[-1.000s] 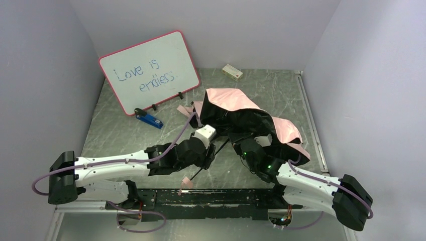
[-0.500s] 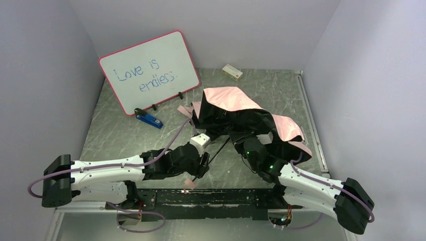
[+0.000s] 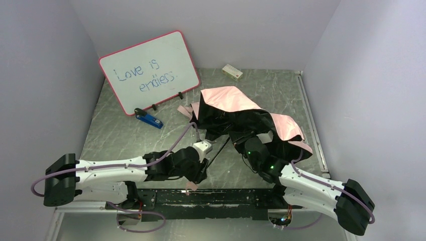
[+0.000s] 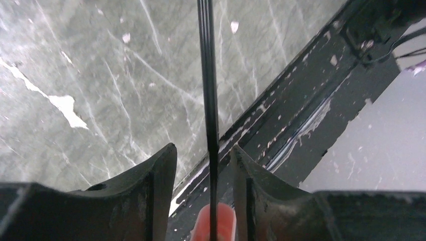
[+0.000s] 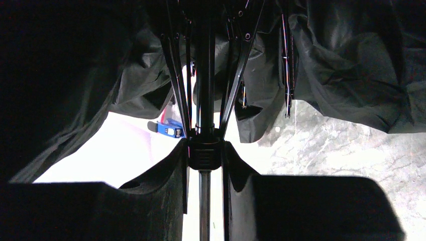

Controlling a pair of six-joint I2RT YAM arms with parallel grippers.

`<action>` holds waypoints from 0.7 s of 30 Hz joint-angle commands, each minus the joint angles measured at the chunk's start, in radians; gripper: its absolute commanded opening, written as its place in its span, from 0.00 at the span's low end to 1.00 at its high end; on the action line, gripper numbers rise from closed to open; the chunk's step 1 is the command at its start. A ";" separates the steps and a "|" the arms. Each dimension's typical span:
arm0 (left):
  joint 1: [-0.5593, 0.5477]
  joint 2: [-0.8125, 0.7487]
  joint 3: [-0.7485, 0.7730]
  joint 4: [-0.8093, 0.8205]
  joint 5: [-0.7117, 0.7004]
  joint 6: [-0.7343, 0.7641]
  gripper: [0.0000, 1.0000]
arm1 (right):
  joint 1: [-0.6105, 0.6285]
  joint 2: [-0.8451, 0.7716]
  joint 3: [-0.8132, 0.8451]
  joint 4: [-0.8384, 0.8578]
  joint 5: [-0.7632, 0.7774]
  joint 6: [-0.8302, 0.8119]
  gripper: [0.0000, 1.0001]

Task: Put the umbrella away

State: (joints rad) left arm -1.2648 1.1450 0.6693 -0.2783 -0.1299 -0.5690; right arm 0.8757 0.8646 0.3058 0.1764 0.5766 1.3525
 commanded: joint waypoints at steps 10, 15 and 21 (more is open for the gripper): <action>0.001 -0.015 -0.057 0.026 0.080 -0.035 0.25 | -0.021 -0.022 -0.085 0.186 -0.014 -0.067 0.00; 0.001 -0.038 -0.056 0.008 0.067 -0.036 0.09 | -0.021 -0.025 -0.066 0.111 -0.006 -0.048 0.00; 0.000 -0.077 -0.064 0.008 0.056 -0.055 0.05 | -0.022 -0.017 -0.005 -0.022 0.023 -0.076 0.00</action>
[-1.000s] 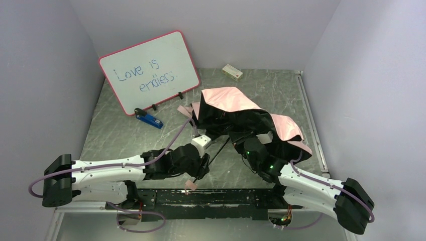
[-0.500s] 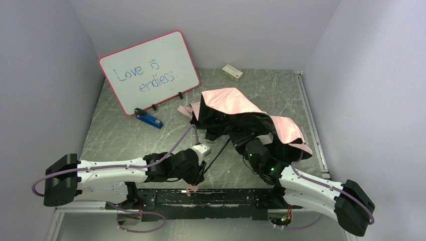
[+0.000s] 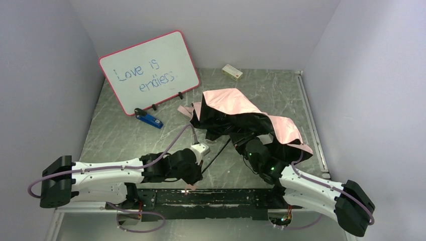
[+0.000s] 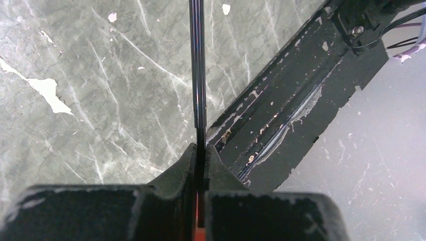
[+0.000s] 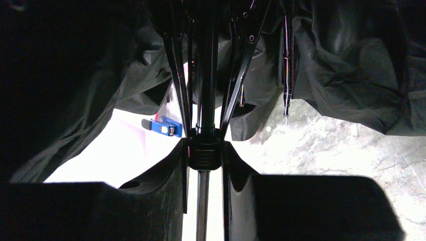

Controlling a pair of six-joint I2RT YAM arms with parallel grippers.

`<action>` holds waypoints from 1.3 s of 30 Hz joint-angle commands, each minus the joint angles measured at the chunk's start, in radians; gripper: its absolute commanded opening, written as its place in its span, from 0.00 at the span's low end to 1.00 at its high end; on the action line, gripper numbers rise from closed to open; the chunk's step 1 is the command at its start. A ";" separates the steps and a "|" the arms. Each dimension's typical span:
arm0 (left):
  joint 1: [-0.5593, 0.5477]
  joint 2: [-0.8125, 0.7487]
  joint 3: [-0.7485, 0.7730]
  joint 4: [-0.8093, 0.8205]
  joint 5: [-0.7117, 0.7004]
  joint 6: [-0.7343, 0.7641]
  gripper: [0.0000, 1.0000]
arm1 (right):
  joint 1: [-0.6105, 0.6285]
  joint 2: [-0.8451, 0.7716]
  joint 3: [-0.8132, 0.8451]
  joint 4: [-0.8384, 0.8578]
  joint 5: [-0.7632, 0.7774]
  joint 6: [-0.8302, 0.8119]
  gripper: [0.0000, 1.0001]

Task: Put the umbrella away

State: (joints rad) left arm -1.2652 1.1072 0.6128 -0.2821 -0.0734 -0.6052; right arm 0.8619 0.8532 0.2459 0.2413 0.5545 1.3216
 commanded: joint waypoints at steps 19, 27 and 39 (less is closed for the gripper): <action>0.013 0.179 0.229 0.102 -0.187 -0.005 0.05 | 0.101 0.012 0.000 -0.104 -0.094 -0.051 0.00; 0.028 0.330 0.327 0.167 -0.211 -0.010 0.05 | 0.101 0.034 0.055 -0.138 -0.087 -0.028 0.00; 0.027 0.240 0.442 -0.004 -0.199 0.067 0.05 | 0.101 0.047 0.310 -0.199 -0.124 -0.127 0.00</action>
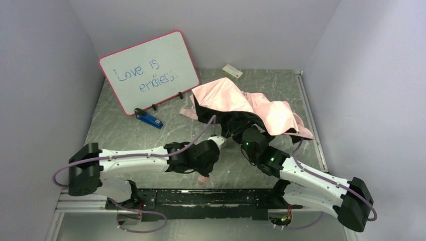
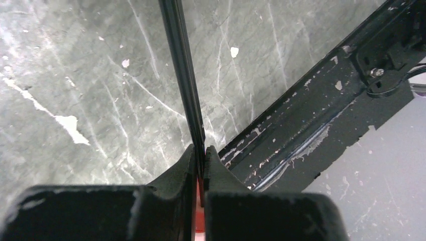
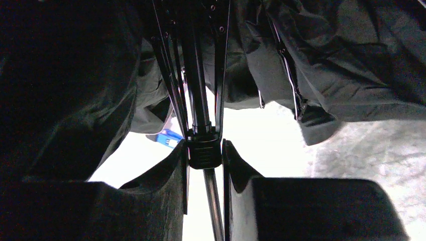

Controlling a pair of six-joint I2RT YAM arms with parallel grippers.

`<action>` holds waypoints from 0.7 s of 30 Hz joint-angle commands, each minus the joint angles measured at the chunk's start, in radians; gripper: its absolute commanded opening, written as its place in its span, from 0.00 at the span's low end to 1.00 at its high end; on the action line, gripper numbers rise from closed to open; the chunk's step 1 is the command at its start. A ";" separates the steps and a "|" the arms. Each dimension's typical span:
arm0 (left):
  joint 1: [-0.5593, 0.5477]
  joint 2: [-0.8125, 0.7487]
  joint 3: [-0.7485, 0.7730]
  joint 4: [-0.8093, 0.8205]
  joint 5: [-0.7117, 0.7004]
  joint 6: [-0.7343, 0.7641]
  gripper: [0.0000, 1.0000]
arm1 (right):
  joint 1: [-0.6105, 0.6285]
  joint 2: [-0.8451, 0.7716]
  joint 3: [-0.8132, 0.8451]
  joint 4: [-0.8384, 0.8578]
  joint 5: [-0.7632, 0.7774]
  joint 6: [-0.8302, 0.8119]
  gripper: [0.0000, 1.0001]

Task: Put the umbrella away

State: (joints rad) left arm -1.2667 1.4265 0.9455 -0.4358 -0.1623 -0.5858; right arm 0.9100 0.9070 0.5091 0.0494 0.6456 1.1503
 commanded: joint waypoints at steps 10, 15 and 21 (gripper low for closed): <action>0.029 -0.253 0.286 -0.256 -0.168 0.058 0.05 | 0.245 0.068 0.217 -0.056 -0.123 0.216 0.00; 0.028 -0.262 0.492 -0.514 -0.204 0.046 0.05 | 0.395 0.126 0.290 -0.113 -0.034 0.369 0.00; 0.028 -0.170 0.599 -0.674 -0.185 0.046 0.05 | 0.406 0.186 0.223 -0.169 -0.045 0.561 0.00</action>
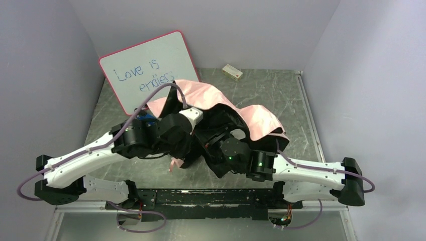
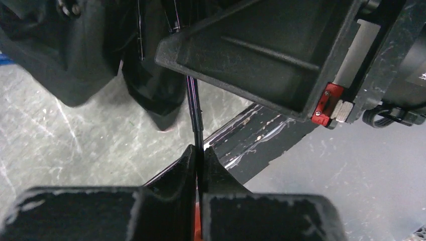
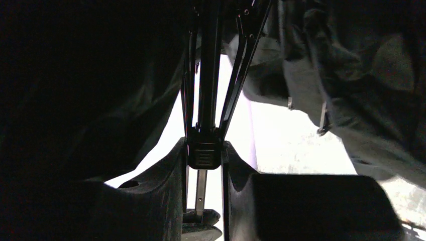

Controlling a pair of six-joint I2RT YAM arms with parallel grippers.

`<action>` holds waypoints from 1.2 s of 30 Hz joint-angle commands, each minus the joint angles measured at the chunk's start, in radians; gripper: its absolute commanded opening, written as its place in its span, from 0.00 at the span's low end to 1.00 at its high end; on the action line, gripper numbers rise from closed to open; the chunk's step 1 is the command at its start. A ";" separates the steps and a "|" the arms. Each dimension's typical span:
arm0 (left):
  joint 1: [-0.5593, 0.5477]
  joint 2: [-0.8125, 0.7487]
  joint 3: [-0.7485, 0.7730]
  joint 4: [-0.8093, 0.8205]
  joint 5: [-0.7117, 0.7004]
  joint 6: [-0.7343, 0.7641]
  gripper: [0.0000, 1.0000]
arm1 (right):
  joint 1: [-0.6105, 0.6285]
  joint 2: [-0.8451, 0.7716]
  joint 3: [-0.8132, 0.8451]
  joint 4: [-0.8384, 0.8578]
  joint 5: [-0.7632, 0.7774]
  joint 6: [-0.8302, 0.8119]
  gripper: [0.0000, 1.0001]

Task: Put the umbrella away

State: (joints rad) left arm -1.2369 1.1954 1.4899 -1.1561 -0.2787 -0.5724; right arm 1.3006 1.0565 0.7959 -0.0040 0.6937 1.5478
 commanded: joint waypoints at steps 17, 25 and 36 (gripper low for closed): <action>0.003 0.147 -0.356 0.463 -0.078 0.042 0.05 | -0.072 0.024 -0.338 -0.061 -0.060 0.191 0.13; 0.015 0.157 -0.413 0.512 -0.081 0.047 0.05 | -0.073 -0.080 -0.385 -0.066 -0.032 0.096 0.46; 0.043 0.183 -0.443 0.559 -0.112 0.050 0.05 | -0.072 -0.275 -0.431 -0.216 -0.025 0.002 0.69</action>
State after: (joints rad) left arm -1.2228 1.3624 1.0653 -0.6315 -0.3012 -0.5297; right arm 1.2259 0.8433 0.3752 -0.1188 0.6266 1.6161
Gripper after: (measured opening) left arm 0.070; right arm 0.673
